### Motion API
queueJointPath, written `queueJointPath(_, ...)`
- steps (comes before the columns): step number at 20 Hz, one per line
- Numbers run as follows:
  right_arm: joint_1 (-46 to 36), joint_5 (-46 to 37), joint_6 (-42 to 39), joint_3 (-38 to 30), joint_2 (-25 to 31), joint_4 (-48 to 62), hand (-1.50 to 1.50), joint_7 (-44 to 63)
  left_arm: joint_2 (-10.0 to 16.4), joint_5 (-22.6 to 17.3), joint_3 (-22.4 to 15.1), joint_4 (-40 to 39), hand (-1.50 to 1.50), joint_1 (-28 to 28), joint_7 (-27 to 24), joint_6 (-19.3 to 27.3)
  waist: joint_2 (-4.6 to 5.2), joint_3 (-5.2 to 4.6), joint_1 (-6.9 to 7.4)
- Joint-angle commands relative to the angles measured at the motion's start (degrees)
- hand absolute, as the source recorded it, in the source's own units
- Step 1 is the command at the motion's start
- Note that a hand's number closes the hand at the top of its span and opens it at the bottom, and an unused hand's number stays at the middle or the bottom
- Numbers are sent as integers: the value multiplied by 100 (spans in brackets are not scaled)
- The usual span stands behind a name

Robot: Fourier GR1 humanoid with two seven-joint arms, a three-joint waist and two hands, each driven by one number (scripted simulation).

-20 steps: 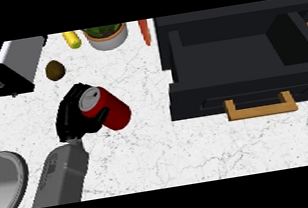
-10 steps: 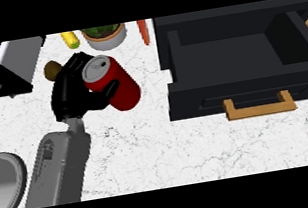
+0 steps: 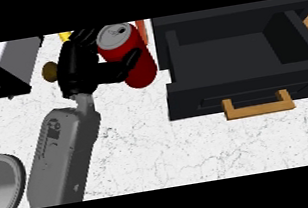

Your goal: Pick up the can, place it into the drawer and close the drawer

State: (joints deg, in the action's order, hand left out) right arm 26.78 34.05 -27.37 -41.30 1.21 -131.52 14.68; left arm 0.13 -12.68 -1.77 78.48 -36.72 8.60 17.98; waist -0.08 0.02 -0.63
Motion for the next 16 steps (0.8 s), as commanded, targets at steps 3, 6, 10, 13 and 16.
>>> queueJointPath(3,-4,403,-47,-213,273,97,-150,153,-13,-163,-499,-432,150,-774,130,736,6,-2,-43)
queueJointPath(6,-309,135,-42,-206,349,471,-150,32,-13,-88,-529,-518,150,-1276,386,1009,9,0,-23)
queueJointPath(10,-395,73,107,-54,323,213,-150,338,-13,-299,-245,-1601,150,-1952,-26,906,26,-2,-59)
queueJointPath(13,-219,-167,-110,100,-112,104,-150,71,-13,-599,-559,-1842,150,-2191,-187,1131,26,0,-83)
queueJointPath(16,-531,-424,187,216,-58,102,-150,188,-13,-673,-747,-2164,150,-2716,0,1539,27,0,-79)
